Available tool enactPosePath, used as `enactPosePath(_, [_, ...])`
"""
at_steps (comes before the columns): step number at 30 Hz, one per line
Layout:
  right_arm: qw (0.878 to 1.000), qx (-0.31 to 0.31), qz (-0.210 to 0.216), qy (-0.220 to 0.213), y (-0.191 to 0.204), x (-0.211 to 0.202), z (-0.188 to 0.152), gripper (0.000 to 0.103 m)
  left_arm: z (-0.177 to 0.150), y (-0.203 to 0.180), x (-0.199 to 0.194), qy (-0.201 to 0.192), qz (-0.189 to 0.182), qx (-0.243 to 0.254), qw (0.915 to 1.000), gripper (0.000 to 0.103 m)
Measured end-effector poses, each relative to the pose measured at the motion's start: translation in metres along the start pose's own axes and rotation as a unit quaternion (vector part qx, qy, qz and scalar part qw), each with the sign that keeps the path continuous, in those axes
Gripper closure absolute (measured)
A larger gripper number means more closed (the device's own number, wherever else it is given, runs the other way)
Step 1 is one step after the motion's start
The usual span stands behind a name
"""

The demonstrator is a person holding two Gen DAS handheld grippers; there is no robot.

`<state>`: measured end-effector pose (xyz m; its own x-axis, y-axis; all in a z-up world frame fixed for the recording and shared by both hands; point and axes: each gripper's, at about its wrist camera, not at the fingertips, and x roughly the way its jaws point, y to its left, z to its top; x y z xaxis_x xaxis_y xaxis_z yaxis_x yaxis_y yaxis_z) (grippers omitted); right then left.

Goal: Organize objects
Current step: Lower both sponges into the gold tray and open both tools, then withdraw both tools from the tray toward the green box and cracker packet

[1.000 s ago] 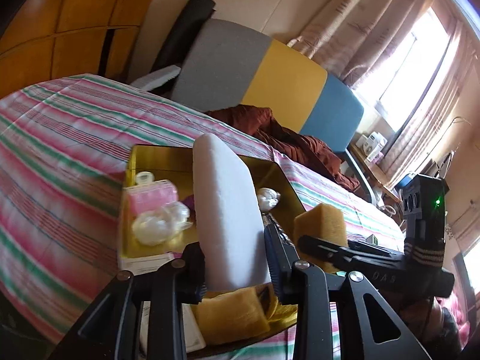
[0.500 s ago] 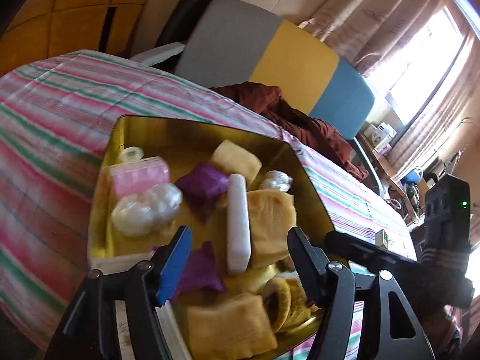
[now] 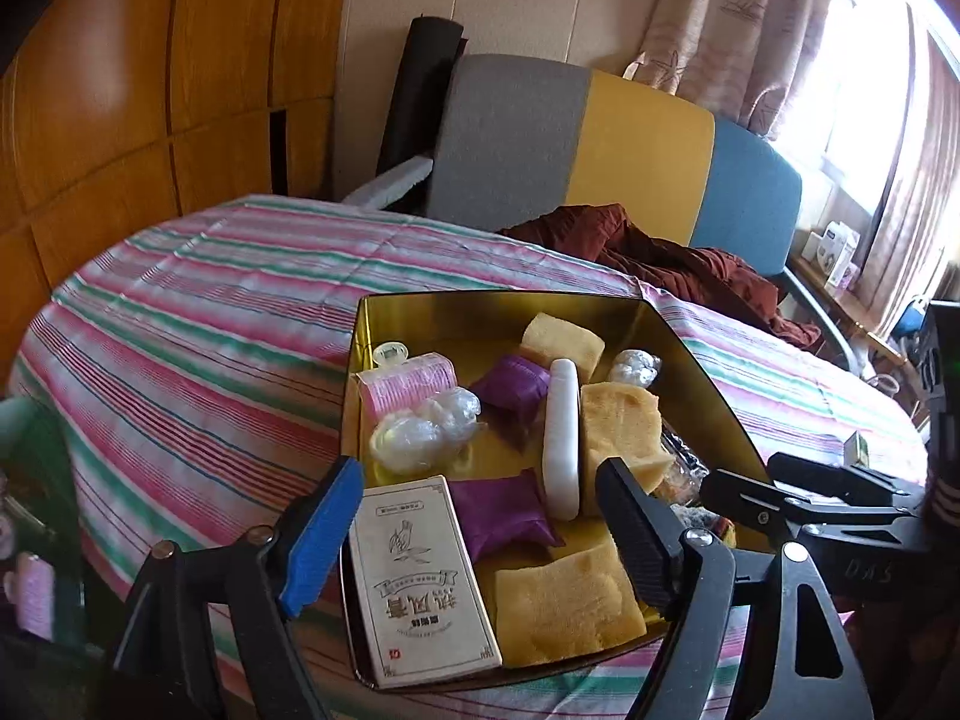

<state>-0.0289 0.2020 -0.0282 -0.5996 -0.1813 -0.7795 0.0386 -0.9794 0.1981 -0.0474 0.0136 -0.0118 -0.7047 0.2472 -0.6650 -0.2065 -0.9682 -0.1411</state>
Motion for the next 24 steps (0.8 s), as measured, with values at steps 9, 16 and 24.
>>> enactPosePath(9, [0.998,-0.023,-0.045,-0.035,0.007,-0.02,-0.009,0.014,-0.006,-0.013,-0.019,-0.021,0.025,0.023,0.9992,0.019])
enactPosePath(16, [0.996,-0.023,-0.073,-0.051,0.001,-0.035,-0.016,0.014,-0.01,-0.026,-0.028,-0.028,0.023,0.039,0.9986,0.018])
enactPosePath(24, [0.993,-0.023,-0.1,-0.059,-0.013,-0.05,-0.025,0.014,-0.015,-0.044,-0.033,-0.028,0.017,0.068,0.9971,0.017])
